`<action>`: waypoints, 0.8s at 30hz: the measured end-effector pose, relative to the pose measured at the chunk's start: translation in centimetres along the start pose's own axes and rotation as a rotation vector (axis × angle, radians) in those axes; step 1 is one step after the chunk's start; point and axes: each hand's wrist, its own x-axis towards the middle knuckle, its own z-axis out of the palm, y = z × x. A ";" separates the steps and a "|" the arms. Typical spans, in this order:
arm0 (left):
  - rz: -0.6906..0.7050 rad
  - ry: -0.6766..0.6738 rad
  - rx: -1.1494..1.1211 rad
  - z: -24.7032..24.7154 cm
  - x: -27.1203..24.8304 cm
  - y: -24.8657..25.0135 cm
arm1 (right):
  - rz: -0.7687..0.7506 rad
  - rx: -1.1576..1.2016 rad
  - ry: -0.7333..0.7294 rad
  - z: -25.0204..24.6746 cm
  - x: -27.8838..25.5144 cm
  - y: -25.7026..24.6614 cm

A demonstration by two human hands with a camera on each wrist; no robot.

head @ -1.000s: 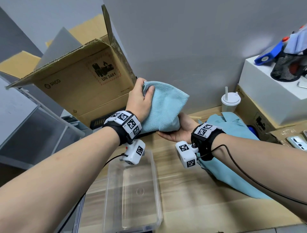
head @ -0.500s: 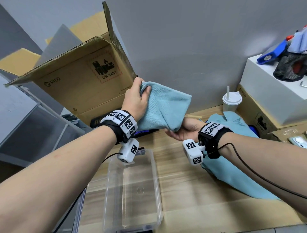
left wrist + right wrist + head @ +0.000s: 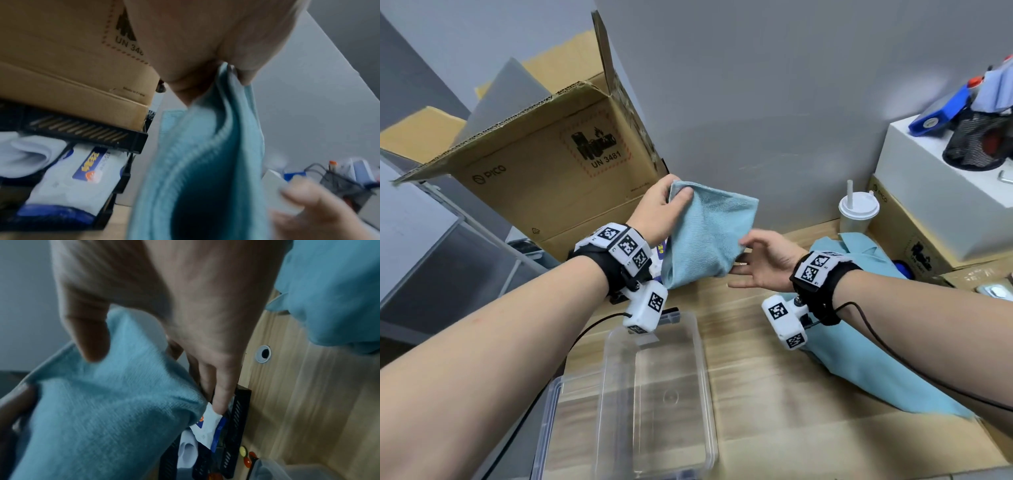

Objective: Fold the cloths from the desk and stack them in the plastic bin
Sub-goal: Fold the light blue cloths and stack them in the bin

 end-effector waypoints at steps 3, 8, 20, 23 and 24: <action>-0.253 -0.079 -0.388 0.2 -0.1 0.3 | -0.004 -0.139 0.099 0.2 0.3 0.6; -0.494 -0.157 -0.663 -0.5 -0.6 -0.4 | 0.028 -0.030 -0.004 -0.8 -0.1 1.4; -0.651 -0.254 -0.080 -1.7 -3.8 -8.6 | -0.201 -0.578 0.262 -2.6 -0.5 1.1; -0.466 -0.584 0.410 -1.6 -5.5 -10.5 | -0.262 -1.060 0.304 -2.0 -1.0 0.5; -0.383 -0.644 0.556 -1.3 -5.8 -10.9 | -0.283 -1.130 0.281 -1.9 -0.9 0.4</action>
